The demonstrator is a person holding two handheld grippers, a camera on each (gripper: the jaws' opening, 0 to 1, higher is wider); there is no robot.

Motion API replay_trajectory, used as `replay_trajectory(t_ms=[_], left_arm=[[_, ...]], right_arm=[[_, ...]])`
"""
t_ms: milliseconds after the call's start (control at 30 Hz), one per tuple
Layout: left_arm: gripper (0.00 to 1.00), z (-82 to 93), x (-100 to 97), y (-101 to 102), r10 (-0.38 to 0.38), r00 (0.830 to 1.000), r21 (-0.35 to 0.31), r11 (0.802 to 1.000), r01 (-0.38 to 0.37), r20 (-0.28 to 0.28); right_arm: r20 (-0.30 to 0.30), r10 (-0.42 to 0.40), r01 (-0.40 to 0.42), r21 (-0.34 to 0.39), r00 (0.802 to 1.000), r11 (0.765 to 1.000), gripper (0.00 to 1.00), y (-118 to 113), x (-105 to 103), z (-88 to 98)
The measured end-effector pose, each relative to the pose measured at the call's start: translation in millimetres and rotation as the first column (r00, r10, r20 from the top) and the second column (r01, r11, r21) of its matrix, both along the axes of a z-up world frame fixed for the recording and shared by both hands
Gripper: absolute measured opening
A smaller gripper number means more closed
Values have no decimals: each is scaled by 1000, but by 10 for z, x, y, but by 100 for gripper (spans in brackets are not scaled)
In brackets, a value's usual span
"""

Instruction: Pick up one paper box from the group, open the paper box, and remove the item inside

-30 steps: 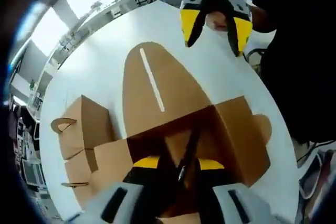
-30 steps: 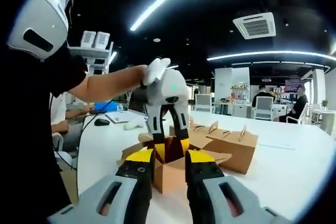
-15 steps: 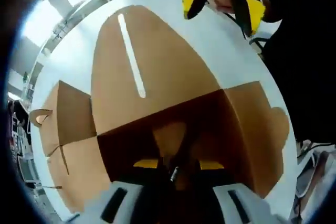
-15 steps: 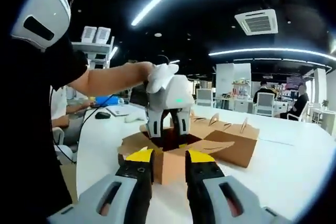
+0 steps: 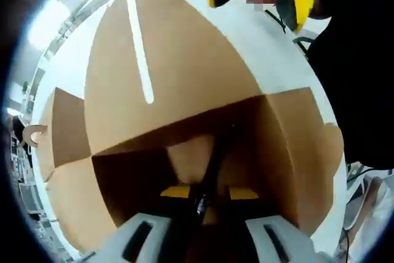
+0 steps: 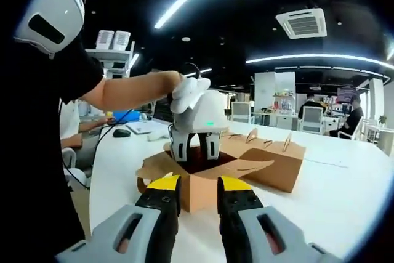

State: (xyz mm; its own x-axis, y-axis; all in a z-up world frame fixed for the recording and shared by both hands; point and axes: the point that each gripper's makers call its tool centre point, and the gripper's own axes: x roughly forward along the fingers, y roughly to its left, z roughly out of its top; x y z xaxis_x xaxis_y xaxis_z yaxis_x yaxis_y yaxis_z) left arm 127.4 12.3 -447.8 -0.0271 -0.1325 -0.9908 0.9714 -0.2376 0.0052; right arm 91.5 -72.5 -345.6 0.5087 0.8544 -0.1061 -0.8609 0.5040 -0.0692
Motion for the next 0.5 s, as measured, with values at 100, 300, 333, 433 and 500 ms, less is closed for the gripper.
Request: replay_trajectory(t_ms=[100,300,333,433,500], left_arm=[[21,1,15,-2,30,999,-4,1000,-30,-23],[19,-9,-34,-34,-8,1000,5,1000,8,-22],[17,-10,-56,-35,-9,1000,8,1000,9,-27],[14,-15,-62,-19,-6,999,-2,1000,5,-39],[14,-18,-46,-11,13,999,-11,1000,-14,-50]], right_arm=[[-14,8,-7,7,1000,1000,24,39,-27,-35],[-27,16,-16,-4,1000,1000,24,88,-68,-90],[-20,7,-7,-2,1000,1000,24,80,-57,-62],[2,10,-10,6,1000,1000,24,79,-56,18],[9,12,-12,5,1000,1000,24,80,-49,26]])
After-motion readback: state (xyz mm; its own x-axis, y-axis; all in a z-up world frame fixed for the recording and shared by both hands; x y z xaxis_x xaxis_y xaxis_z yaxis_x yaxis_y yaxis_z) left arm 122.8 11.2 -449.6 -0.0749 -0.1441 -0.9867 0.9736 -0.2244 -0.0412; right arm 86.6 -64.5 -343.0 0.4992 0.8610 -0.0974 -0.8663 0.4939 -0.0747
